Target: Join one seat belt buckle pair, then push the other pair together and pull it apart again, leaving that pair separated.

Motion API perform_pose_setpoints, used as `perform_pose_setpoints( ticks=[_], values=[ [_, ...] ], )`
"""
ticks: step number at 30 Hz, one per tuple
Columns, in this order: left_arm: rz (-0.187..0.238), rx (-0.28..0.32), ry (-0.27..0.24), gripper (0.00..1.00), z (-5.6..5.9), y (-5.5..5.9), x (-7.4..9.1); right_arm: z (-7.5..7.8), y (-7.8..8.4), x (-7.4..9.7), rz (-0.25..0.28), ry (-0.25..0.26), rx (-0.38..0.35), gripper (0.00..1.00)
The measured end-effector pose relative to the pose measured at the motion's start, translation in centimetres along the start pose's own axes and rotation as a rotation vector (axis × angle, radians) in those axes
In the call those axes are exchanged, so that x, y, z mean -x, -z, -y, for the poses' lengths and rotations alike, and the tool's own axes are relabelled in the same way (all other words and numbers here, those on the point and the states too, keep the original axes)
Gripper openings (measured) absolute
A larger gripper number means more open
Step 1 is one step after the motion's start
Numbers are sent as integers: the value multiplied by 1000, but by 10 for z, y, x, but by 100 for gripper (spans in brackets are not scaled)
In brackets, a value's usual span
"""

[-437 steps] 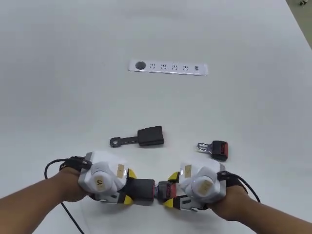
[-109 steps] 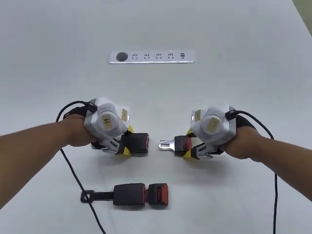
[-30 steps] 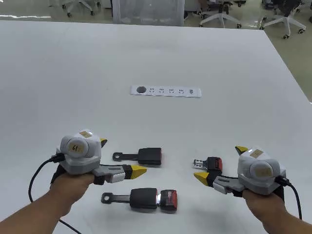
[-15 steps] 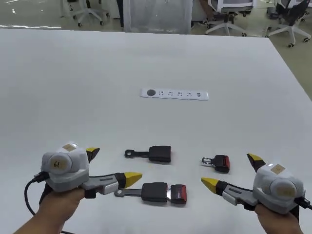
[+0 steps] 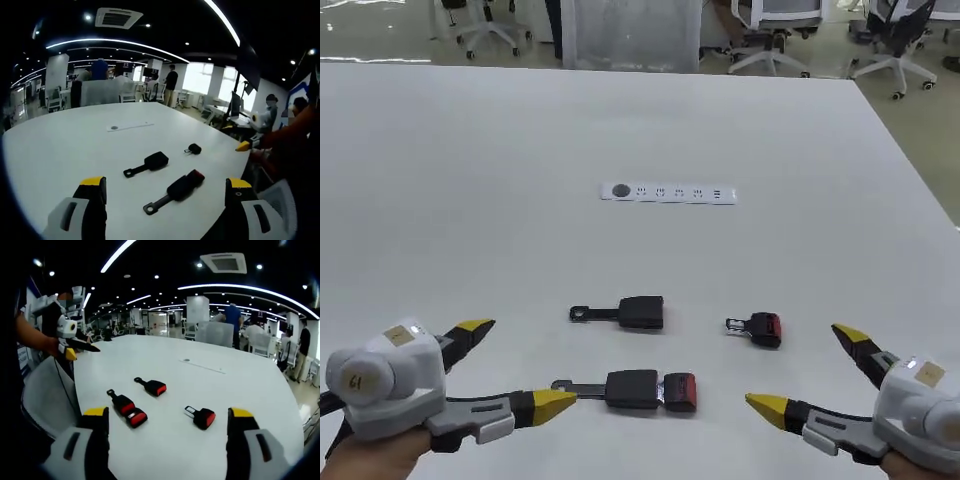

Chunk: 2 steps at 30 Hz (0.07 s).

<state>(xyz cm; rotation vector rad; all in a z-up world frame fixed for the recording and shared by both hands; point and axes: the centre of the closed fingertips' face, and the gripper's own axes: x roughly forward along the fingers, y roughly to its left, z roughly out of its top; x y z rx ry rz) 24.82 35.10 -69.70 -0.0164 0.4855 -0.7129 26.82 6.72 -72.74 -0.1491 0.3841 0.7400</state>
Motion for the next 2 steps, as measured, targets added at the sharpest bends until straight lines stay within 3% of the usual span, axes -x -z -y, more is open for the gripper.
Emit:
perform_pose_setpoints(
  ticks=[2],
  values=[
    [-11, -9, 25, 100, 3, 1, 0, -2, -2, 2, 11, -21, -1, 100]
  ],
)
